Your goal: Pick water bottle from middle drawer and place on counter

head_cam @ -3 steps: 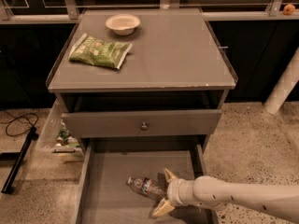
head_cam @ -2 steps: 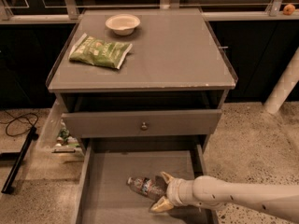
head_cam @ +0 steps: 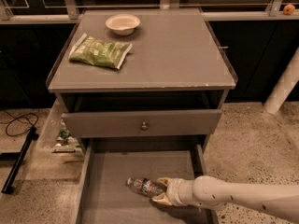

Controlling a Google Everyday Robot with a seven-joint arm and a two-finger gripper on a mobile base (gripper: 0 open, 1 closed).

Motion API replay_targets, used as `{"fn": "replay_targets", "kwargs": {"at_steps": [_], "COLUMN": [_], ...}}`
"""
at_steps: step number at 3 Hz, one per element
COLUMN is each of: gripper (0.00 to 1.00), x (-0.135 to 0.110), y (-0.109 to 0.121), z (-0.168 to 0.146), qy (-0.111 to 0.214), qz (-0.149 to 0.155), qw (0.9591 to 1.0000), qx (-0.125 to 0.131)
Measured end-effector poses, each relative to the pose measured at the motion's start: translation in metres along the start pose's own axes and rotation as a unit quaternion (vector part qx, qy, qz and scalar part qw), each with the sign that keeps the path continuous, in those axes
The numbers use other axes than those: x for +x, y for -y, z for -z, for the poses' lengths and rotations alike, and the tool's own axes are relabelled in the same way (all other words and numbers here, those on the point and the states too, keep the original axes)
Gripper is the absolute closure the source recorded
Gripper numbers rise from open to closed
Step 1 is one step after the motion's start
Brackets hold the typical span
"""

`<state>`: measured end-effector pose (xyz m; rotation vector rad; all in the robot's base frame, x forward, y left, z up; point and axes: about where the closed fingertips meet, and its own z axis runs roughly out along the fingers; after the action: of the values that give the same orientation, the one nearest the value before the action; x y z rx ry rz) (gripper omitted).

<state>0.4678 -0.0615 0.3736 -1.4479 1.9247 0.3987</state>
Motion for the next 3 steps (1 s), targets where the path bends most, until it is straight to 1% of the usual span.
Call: {"fn": "replay_targets", "kwargs": {"at_steps": [1,2,3], "gripper": [0.89,1.0,1.0], "x": [0.0,0.0,-0.007], "y": [0.0,0.0,0.003], "z": [0.0,0.0,0.011], "qy": [0.0,0.0,0.016], "qz": [0.0,0.0,0.001], "qw": [1.0,1.0,0.9999], "qx": [0.0,0.0,0.005]}}
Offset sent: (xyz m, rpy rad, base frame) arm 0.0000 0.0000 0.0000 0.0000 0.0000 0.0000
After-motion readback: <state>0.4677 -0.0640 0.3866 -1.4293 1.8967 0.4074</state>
